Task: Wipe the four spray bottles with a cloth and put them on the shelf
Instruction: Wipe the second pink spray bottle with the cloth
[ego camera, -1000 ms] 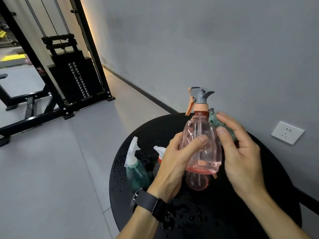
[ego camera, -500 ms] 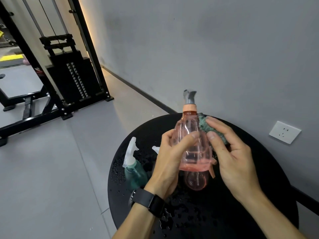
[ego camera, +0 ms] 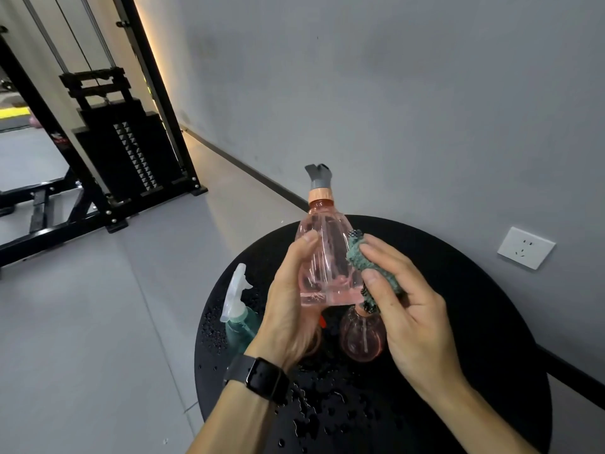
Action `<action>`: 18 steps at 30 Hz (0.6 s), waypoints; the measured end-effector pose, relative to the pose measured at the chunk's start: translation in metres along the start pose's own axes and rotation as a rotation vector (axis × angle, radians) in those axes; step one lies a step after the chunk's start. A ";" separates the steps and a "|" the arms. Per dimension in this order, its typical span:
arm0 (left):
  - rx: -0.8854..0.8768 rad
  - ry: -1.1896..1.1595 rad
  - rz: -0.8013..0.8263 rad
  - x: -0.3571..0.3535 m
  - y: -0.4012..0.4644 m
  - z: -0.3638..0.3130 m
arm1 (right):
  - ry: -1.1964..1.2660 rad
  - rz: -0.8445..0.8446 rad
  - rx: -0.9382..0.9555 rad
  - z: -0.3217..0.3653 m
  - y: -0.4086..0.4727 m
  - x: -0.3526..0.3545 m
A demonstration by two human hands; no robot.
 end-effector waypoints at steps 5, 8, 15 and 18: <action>0.032 0.217 -0.015 0.004 -0.005 0.008 | 0.031 -0.029 -0.032 0.001 0.007 0.008; 0.076 0.235 -0.014 0.003 -0.008 0.012 | 0.014 -0.052 -0.037 0.004 0.011 0.009; 0.133 0.385 0.194 -0.012 -0.018 0.017 | -0.005 -0.066 -0.052 0.009 0.020 0.014; 0.170 0.412 0.194 -0.007 -0.020 0.022 | 0.009 -0.063 -0.070 0.009 0.022 0.015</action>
Point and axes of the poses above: each hand's wrist, its own y-axis towards the middle knuckle, its own x-axis out of the back of the hand, z = x × y, the point moved 9 cm from there along y, towards the middle knuckle, and after that the axes turned 14 degrees about -x, right-handed, at the moved point
